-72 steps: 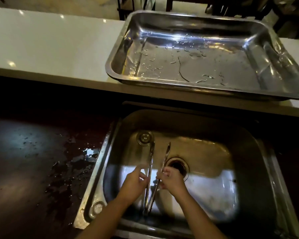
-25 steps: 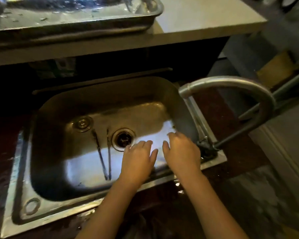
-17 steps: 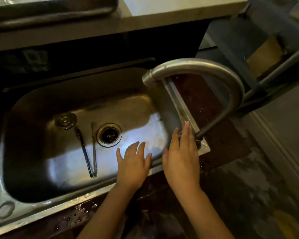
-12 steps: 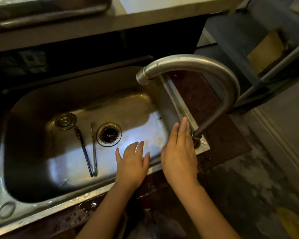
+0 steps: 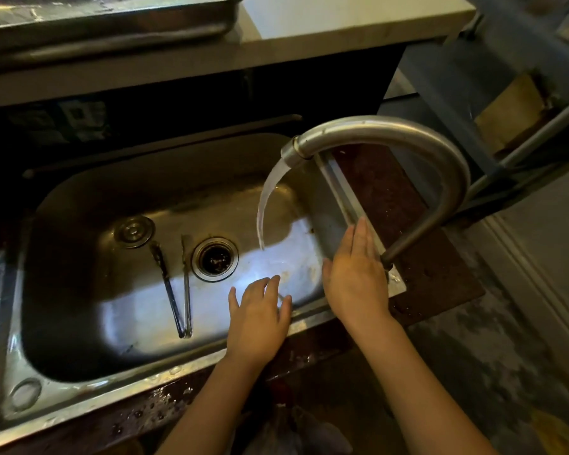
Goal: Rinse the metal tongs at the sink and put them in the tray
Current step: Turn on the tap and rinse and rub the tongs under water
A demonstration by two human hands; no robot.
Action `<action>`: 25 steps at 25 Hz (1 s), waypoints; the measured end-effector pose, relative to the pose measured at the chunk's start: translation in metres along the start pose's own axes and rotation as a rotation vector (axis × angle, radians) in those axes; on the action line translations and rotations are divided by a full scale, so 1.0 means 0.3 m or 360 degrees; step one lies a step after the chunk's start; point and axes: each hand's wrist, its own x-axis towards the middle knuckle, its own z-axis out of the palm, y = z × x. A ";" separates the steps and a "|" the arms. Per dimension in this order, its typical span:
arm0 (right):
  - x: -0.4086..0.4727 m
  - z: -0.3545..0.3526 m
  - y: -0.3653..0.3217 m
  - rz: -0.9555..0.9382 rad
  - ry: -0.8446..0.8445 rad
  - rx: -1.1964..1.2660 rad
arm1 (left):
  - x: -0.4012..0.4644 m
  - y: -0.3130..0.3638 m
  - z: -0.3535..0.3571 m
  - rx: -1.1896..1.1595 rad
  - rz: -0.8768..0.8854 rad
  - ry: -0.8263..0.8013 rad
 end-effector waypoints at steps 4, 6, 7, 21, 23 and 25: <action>-0.011 -0.014 -0.033 -0.0039 0.0093 -0.0086 | 0.006 -0.003 -0.010 -0.0062 0.0067 0.0010; -0.024 -0.005 -0.067 -0.0092 0.0118 -0.0165 | 0.014 -0.024 -0.032 -0.0139 0.0113 0.0090; -0.029 0.001 -0.085 -0.0105 0.0138 -0.0178 | 0.020 -0.040 -0.050 -0.0178 0.0098 0.0150; 0.133 0.354 -0.589 -0.0954 -0.0289 -0.0055 | 0.071 -0.555 -0.244 0.0209 -0.0165 0.0250; 0.162 0.432 -0.628 -0.0966 -0.0355 -0.0125 | 0.096 -0.620 -0.236 0.0258 -0.0192 0.0182; 0.182 0.506 -0.656 -0.0944 -0.0419 -0.0207 | 0.123 -0.671 -0.219 0.0296 -0.0225 0.0114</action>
